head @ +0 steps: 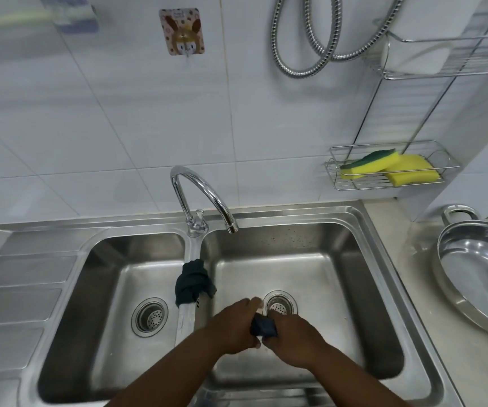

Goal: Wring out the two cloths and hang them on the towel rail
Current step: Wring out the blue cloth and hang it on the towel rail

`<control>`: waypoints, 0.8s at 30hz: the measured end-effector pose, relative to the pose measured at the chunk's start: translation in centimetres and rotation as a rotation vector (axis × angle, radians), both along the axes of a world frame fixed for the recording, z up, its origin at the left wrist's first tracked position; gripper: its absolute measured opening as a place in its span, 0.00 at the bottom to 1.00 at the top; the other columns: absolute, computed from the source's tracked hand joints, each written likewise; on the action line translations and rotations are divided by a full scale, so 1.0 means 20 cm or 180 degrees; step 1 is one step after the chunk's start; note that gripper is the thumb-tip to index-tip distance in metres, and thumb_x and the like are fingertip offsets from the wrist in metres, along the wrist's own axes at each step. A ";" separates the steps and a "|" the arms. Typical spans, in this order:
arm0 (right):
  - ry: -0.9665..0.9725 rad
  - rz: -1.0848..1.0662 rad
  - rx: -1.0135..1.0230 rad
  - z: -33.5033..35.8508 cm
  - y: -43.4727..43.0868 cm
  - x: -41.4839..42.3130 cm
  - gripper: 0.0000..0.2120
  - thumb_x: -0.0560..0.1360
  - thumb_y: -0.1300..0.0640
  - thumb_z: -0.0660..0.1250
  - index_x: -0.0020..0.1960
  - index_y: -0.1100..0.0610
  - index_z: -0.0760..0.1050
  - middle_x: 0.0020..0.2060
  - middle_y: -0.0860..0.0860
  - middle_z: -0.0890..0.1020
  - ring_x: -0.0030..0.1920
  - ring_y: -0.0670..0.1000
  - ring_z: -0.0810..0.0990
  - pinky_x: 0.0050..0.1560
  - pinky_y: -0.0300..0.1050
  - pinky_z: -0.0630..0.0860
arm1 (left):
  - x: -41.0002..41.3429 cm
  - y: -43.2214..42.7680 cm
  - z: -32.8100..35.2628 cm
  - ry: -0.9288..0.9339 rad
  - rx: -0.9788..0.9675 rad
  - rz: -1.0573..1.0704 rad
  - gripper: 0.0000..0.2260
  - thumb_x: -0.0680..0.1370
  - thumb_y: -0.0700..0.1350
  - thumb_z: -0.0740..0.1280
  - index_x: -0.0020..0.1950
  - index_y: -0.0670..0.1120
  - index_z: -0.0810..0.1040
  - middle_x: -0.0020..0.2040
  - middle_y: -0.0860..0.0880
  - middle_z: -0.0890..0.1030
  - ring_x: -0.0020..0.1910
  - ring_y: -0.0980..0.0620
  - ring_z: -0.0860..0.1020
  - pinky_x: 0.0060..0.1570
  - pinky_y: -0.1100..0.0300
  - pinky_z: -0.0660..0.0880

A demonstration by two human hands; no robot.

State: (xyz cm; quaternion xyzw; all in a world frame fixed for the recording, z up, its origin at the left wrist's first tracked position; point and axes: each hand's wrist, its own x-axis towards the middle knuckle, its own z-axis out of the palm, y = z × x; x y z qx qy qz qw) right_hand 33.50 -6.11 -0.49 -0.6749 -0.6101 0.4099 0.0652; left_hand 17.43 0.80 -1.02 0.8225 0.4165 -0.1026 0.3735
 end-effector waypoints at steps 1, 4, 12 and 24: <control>0.0604 -0.0439 -0.0546 0.02 0.01 0.01 0.11 0.72 0.51 0.67 0.53 0.52 0.74 0.39 0.50 0.80 0.37 0.51 0.79 0.33 0.39 0.72 | -0.03 -0.03 -0.02 -0.0216 0.0295 0.0003 0.33 0.71 0.48 0.74 0.72 0.49 0.62 0.65 0.48 0.71 0.60 0.49 0.75 0.58 0.56 0.75; 0.2230 -0.1508 -0.2033 0.06 0.00 0.03 0.06 0.68 0.55 0.69 0.45 0.54 0.76 0.25 0.49 0.68 0.22 0.46 0.61 0.22 0.35 0.56 | -0.10 -0.10 -0.06 -0.0594 0.1393 -0.0545 0.31 0.72 0.45 0.68 0.73 0.49 0.60 0.70 0.50 0.69 0.61 0.52 0.72 0.60 0.61 0.73; 0.3085 -0.1150 -0.2774 0.07 -0.04 -0.10 0.07 0.66 0.58 0.65 0.30 0.53 0.70 0.21 0.48 0.64 0.19 0.44 0.56 0.21 0.33 0.52 | -0.11 -0.04 -0.01 -0.0251 0.2485 -0.1219 0.09 0.65 0.49 0.74 0.37 0.50 0.75 0.29 0.53 0.76 0.24 0.54 0.72 0.25 0.63 0.64; -0.1661 0.1321 0.1218 -0.06 0.00 -0.08 0.13 0.64 0.42 0.63 0.30 0.51 0.77 0.22 0.48 0.79 0.22 0.48 0.78 0.25 0.37 0.58 | 0.03 0.04 0.05 0.1027 -0.1226 -0.0363 0.09 0.68 0.47 0.74 0.43 0.43 0.82 0.39 0.46 0.78 0.38 0.47 0.77 0.42 0.55 0.74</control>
